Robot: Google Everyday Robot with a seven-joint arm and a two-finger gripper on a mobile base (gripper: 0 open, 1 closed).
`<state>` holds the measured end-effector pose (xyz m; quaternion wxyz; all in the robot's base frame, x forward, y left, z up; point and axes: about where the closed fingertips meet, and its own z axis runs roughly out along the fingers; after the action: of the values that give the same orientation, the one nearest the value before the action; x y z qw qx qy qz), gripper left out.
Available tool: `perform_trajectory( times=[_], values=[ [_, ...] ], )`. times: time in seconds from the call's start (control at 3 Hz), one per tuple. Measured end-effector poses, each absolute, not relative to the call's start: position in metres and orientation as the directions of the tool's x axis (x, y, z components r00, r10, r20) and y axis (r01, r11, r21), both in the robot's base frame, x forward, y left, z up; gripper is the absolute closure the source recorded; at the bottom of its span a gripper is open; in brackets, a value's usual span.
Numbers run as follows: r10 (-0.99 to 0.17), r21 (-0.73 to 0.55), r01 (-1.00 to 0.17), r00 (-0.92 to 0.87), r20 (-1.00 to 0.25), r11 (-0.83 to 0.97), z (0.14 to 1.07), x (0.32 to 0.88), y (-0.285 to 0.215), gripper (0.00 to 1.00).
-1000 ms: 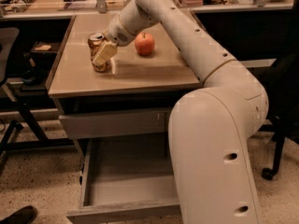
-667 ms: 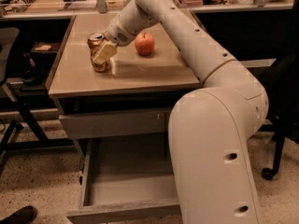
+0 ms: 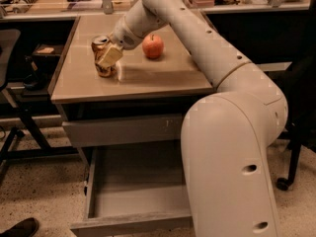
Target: Place orange can into middle drawer
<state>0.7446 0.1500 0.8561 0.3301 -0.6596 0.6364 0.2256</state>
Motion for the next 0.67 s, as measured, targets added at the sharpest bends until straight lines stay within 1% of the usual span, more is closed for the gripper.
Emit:
perform_trajectory(
  times=[0.33, 0.67],
  values=[
    [-0.691, -0.152, -0.986, 0.062, -0.721, 0.069, 0.864, 0.726, 0.143, 1.0],
    [-0.684, -0.133, -0.984, 0.018, -0.729, 0.115, 0.865, 0.693, 0.135, 1.0]
  ],
)
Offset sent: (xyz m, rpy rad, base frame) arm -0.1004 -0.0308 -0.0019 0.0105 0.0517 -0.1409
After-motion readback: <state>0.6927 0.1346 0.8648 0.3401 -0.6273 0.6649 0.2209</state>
